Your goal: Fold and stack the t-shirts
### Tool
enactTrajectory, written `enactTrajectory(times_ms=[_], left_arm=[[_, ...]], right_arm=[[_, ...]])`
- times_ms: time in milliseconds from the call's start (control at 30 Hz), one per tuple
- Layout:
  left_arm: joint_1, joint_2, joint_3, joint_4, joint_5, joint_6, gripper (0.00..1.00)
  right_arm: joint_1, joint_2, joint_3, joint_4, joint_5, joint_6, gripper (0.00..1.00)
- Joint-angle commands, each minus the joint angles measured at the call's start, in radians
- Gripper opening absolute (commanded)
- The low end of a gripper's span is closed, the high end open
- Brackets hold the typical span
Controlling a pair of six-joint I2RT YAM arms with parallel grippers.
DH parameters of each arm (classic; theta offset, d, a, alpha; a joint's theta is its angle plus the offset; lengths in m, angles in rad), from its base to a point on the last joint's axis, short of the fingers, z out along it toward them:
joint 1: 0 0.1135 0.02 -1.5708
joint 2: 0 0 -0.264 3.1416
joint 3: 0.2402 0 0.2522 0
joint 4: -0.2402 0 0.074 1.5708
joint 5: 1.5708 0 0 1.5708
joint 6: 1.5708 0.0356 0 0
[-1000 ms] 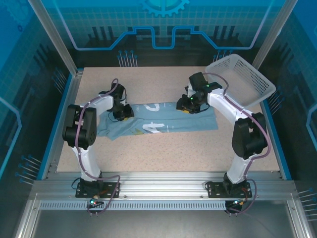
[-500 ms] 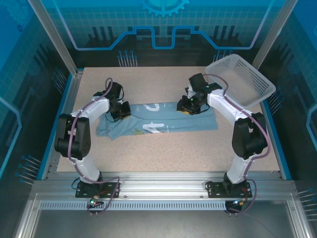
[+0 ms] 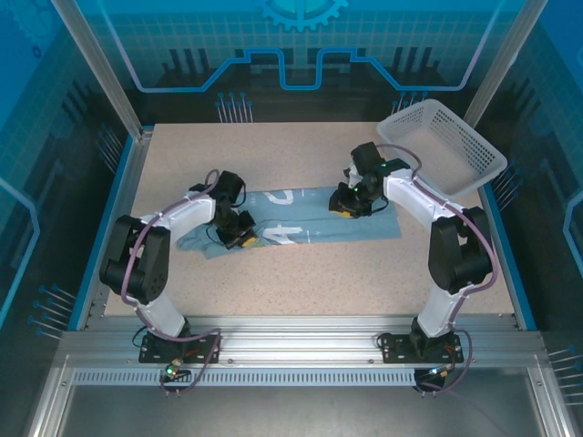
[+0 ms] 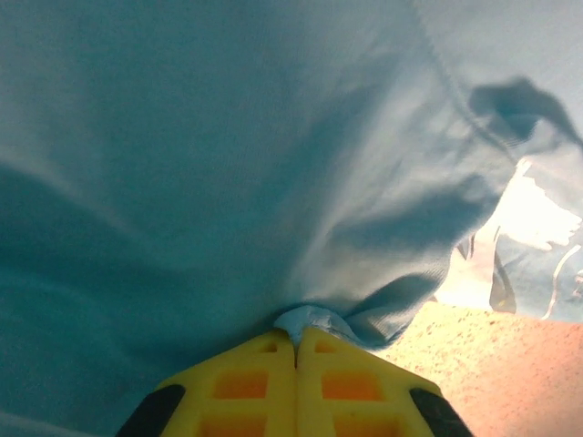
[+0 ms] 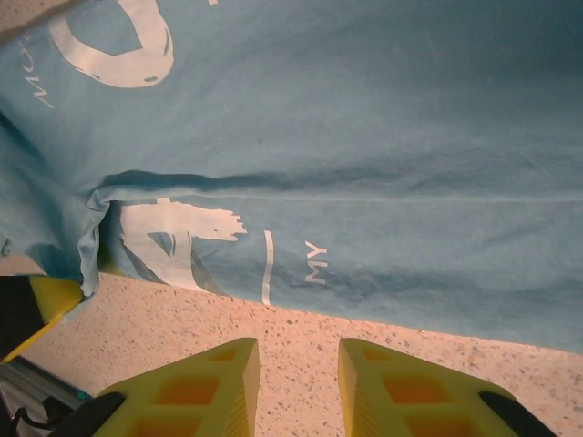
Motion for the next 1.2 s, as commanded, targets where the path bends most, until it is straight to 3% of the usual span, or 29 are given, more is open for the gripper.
enactTrajectory(times_ms=[0,133,233,333,467,600,733,867,1000,1167], left_arm=[[-0.035,-0.016,-0.037,0.032,0.106,-0.118,0.21],[-0.041,-0.035,-0.02,0.005,0.153,-0.156,0.33],[-0.005,-0.074,0.025,-0.047,0.112,-0.12,0.41],[0.05,-0.077,0.051,-0.061,0.058,-0.079,0.4],[0.08,-0.008,0.099,-0.013,0.047,-0.039,0.29],[0.159,0.023,0.168,-0.016,-0.023,-0.012,0.28],[0.316,0.072,0.253,-0.017,-0.042,0.065,0.39],[0.422,0.161,0.347,-0.068,-0.076,0.192,0.43],[0.475,0.222,0.367,-0.013,-0.068,0.305,0.45],[0.482,0.315,0.41,0.001,-0.069,0.382,0.45]], right_arm=[[-0.016,-0.02,-0.009,-0.003,-0.027,-0.003,0.29],[-0.03,-0.016,-0.017,-0.006,-0.03,0.002,0.29],[-0.034,-0.016,-0.016,-0.008,-0.031,0.0,0.29],[-0.03,-0.013,-0.016,-0.002,-0.033,0.003,0.29],[-0.015,-0.007,-0.006,-0.002,-0.036,0.008,0.28],[0.012,-0.005,0.008,0.004,-0.029,0.014,0.28],[0.032,0.026,0.029,0.013,-0.007,0.015,0.28],[0.029,0.062,0.059,0.025,0.018,0.014,0.28],[0.021,0.103,0.1,0.021,0.012,-0.005,0.28],[-0.006,0.151,0.128,-0.003,0.014,-0.014,0.29]])
